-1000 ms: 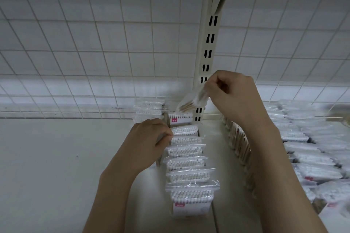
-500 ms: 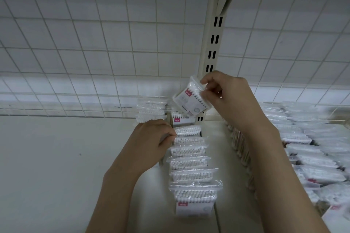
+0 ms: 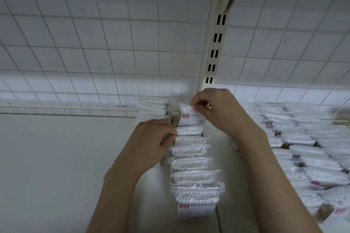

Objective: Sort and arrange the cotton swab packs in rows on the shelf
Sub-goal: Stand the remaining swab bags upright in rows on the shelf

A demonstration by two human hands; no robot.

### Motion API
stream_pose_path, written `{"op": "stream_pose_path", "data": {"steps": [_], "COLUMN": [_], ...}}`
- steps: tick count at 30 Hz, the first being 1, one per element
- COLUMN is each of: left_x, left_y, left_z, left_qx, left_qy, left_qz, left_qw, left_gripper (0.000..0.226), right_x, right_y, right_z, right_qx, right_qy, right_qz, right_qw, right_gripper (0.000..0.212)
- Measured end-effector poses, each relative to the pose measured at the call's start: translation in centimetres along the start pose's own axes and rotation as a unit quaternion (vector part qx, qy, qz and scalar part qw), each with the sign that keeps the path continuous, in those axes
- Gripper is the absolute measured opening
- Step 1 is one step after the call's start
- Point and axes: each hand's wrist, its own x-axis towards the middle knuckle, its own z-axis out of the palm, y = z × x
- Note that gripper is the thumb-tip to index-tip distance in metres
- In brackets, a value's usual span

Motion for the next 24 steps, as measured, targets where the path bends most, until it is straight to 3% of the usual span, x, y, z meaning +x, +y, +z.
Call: {"op": "stream_pose_path", "data": {"steps": [6, 12, 17, 21, 24], "left_x": [0.4, 1.6, 3.4, 4.9, 5.5], "left_y": [0.0, 0.0, -0.3, -0.8, -1.1], "left_z": [-0.1, -0.3, -0.6, -0.5, 0.1], "left_qx": [-0.005, 0.023, 0.084, 0.119, 0.135], "left_qy": [-0.004, -0.005, 0.008, -0.035, -0.064], "left_qz": [-0.019, -0.041, -0.038, -0.038, -0.035], "left_qw": [1.000, 0.999, 0.996, 0.992, 0.988], "left_gripper": [0.014, 0.025, 0.035, 0.042, 0.041], "right_x": [-0.2, 0.2, 1.2, 1.5, 1.1], "right_y": [0.5, 1.4, 1.5, 1.5, 1.3], "right_z": [3.0, 2.4, 2.4, 2.7, 2.9], "right_qx": [0.021, 0.071, -0.005, -0.063, -0.029], "right_qy": [-0.093, -0.077, -0.039, -0.098, -0.122], "right_qz": [0.019, 0.046, 0.053, 0.057, 0.074], "right_qw": [0.995, 0.993, 0.998, 0.991, 0.989], "right_gripper": [0.024, 0.025, 0.032, 0.040, 0.038]}}
